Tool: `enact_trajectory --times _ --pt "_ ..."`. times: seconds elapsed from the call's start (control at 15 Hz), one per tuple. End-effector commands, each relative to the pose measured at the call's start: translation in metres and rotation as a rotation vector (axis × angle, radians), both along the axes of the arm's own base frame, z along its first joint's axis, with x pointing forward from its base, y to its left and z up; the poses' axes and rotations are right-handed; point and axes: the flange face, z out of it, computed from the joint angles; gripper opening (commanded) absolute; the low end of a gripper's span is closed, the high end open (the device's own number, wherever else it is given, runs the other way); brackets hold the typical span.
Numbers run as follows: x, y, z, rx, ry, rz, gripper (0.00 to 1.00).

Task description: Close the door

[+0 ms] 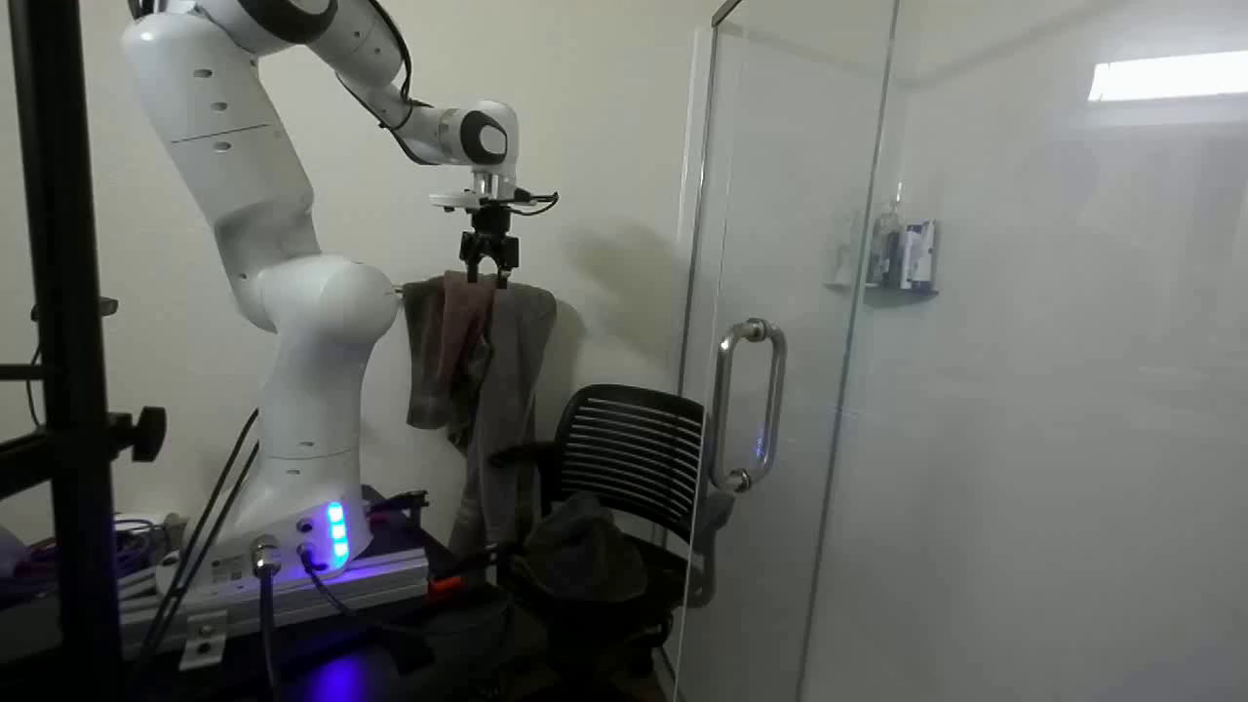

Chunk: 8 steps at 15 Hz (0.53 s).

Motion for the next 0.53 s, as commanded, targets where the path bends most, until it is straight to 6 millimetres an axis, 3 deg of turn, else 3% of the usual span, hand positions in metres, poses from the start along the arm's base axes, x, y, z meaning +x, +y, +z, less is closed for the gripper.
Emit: enact_trajectory --times 0.0,0.2,0.47 --pt "0.0 0.0 0.001 0.0 0.001 0.0 1.0" --pt "0.0 0.0 0.001 0.0 0.001 0.0 1.0" --pt "-0.019 -0.031 0.006 -0.092 -0.144 -0.187 1.0"
